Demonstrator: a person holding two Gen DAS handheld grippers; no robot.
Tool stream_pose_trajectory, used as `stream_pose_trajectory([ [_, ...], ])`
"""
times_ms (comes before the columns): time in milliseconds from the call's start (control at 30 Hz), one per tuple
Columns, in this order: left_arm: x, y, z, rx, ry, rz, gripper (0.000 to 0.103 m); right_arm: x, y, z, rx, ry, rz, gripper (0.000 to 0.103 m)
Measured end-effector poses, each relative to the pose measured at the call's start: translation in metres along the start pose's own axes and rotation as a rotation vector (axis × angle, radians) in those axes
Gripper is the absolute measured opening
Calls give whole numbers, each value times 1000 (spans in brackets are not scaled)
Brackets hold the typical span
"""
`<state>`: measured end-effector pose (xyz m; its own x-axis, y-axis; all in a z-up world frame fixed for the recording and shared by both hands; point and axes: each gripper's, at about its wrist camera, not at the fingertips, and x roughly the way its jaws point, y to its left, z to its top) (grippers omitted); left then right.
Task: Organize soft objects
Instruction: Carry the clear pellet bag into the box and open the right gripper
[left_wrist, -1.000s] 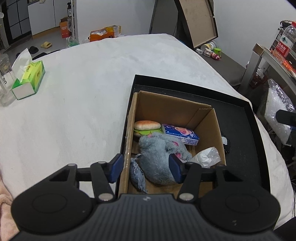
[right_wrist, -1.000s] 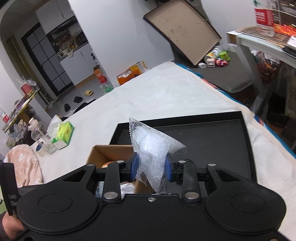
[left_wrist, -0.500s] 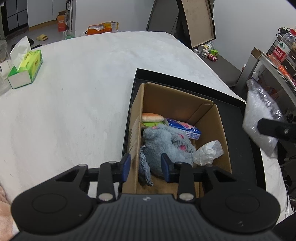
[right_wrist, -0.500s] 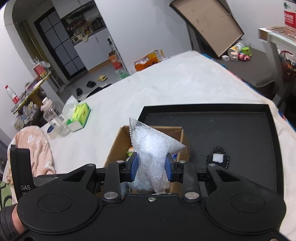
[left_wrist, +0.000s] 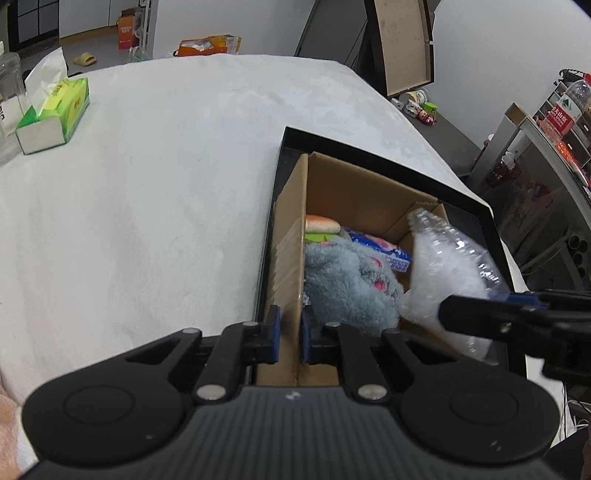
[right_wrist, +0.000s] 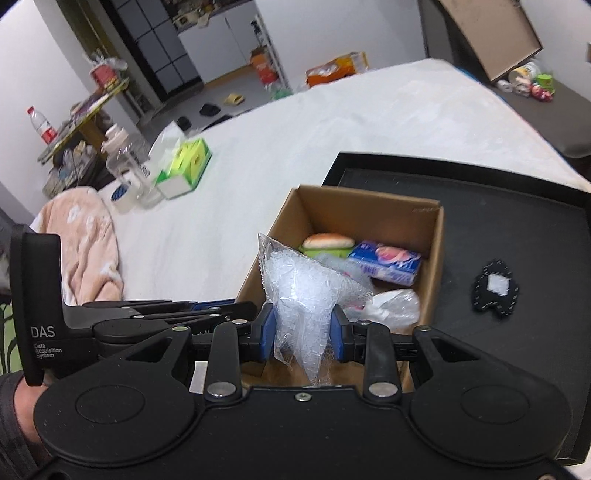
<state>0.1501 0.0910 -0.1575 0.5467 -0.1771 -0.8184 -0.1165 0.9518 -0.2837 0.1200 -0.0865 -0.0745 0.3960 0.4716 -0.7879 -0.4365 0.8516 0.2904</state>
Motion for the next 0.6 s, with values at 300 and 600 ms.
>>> stream_pose_trajectory([
  [300,2,5,-2,-9,-3,-24,11,28,4,-11,43,97,75,31],
  [600,2,10,-2,-26,-4,-40,11,52,-11,-13,127,207,115,31],
])
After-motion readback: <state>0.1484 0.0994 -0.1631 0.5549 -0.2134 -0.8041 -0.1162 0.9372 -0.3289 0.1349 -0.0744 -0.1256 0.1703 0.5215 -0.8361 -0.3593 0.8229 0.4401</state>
